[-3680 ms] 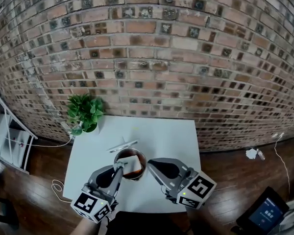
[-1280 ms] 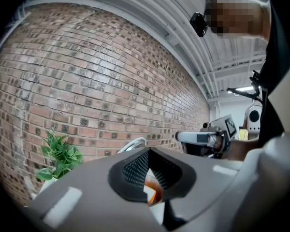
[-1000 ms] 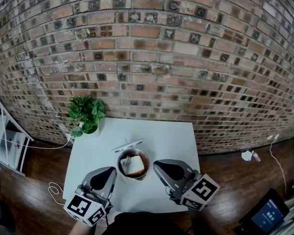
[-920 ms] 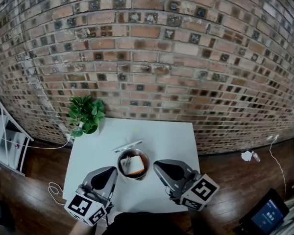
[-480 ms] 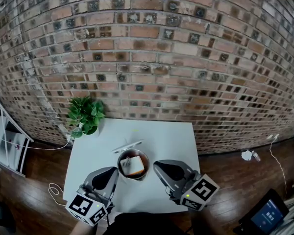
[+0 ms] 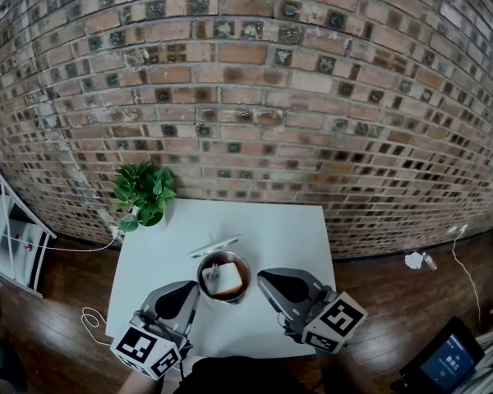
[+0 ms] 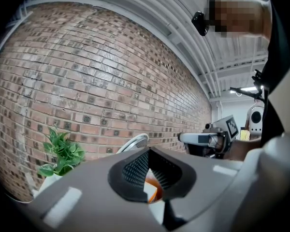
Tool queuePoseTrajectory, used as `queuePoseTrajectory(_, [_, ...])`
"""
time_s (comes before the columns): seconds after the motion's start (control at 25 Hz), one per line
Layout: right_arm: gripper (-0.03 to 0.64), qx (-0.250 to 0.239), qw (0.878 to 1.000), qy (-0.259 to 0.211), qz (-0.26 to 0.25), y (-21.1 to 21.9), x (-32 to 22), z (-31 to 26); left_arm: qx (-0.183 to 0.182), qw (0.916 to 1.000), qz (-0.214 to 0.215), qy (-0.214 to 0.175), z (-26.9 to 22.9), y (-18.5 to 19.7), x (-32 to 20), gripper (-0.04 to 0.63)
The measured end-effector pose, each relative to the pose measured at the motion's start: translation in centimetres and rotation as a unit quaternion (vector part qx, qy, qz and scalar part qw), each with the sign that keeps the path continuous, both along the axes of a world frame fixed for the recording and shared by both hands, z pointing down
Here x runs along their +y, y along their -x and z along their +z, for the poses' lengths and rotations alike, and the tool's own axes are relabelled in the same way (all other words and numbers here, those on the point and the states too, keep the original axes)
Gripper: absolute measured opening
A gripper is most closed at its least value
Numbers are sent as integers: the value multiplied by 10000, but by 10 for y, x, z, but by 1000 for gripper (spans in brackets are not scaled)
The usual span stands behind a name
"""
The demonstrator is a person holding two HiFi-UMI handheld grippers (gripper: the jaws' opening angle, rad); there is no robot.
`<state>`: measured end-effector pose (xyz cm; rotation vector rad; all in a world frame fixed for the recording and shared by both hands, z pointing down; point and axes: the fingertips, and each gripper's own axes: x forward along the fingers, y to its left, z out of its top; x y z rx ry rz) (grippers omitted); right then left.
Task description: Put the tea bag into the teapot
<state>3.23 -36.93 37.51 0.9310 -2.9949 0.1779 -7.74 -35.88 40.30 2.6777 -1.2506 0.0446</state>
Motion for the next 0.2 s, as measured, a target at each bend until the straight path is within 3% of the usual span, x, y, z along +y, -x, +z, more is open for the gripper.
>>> queuePoseTrajectory(0.2, [0,24,10000,-11,-41,2,0,0,-16,10000,35,27,3,-2,0,5])
